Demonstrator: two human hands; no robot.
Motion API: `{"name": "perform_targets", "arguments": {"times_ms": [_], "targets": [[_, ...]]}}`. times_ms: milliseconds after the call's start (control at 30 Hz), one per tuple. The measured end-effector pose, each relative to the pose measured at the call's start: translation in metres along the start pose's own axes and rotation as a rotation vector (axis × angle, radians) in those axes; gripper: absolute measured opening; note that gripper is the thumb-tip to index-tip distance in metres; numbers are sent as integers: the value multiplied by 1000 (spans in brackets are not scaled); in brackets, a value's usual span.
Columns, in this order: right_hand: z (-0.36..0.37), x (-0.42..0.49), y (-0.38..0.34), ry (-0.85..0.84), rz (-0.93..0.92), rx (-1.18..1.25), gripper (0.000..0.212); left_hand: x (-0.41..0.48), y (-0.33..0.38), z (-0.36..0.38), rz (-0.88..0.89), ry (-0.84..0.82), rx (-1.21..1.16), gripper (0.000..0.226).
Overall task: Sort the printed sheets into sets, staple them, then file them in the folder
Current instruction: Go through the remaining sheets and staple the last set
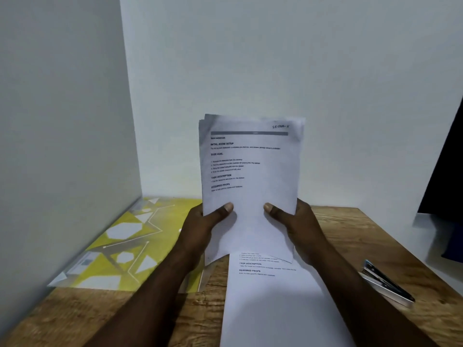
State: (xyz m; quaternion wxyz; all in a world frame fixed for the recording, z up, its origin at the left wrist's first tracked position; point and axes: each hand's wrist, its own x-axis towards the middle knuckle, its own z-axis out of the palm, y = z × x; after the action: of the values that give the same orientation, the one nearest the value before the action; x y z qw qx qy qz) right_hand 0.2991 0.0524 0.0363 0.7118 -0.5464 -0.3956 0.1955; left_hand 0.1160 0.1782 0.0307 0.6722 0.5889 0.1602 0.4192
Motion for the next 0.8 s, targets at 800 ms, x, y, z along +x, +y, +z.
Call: {"name": "perform_targets", "arguments": {"times_ms": [800], "targets": [[-2, 4, 19, 109, -38, -115, 30, 7, -17, -2, -93, 49, 33, 19]]}}
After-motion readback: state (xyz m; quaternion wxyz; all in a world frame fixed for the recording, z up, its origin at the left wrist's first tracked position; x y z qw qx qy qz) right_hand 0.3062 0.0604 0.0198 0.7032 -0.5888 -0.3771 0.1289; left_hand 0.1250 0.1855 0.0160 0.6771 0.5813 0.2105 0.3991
